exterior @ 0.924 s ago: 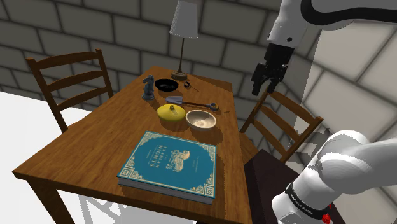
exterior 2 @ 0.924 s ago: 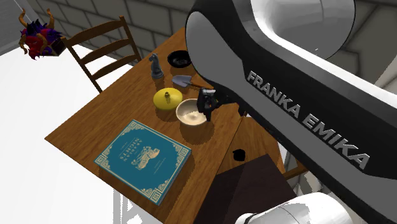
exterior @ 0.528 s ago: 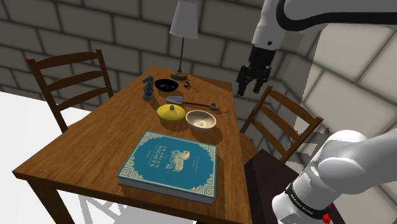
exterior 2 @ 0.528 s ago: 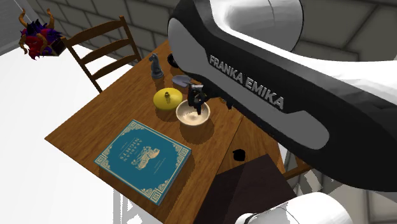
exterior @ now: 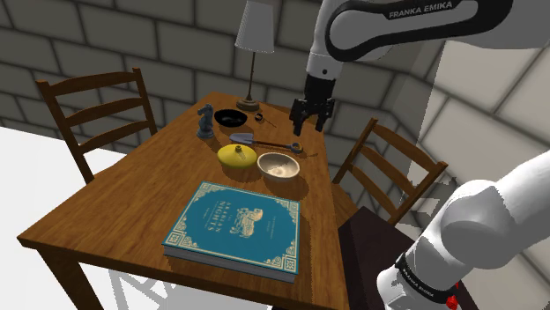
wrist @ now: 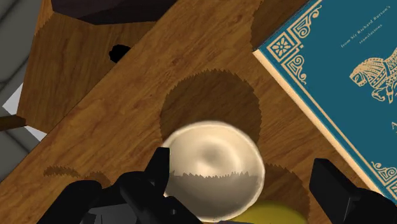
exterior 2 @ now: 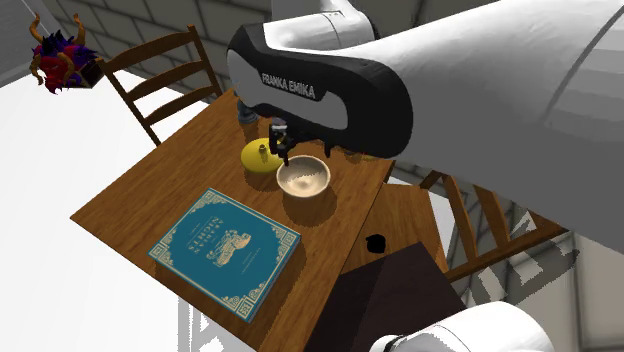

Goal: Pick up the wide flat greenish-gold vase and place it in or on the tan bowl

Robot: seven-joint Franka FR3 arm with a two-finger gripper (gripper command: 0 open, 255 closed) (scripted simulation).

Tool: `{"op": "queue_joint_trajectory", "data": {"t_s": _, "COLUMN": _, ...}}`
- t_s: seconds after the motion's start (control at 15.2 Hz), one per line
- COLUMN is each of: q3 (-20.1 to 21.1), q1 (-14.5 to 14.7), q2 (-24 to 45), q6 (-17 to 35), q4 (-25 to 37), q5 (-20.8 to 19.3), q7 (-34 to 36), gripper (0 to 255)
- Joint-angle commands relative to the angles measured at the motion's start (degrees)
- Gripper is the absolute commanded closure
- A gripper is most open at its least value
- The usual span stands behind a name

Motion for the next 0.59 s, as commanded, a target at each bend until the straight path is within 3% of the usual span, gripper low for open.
{"op": "queue_joint_trajectory", "data": {"t_s": 0.0, "q3": 0.5, "q1": 0.0, "q2": 4.5, "q6": 1.8, "q4": 2.7, "q5": -0.5, "q7": 0.3, "gripper": 0}}
{"op": "queue_joint_trajectory", "data": {"t_s": 0.53, "q3": 2.3, "q1": 0.8, "q2": 22.8, "q6": 6.4, "q4": 16.0, "q5": -3.9, "q7": 2.5, "gripper": 0}}
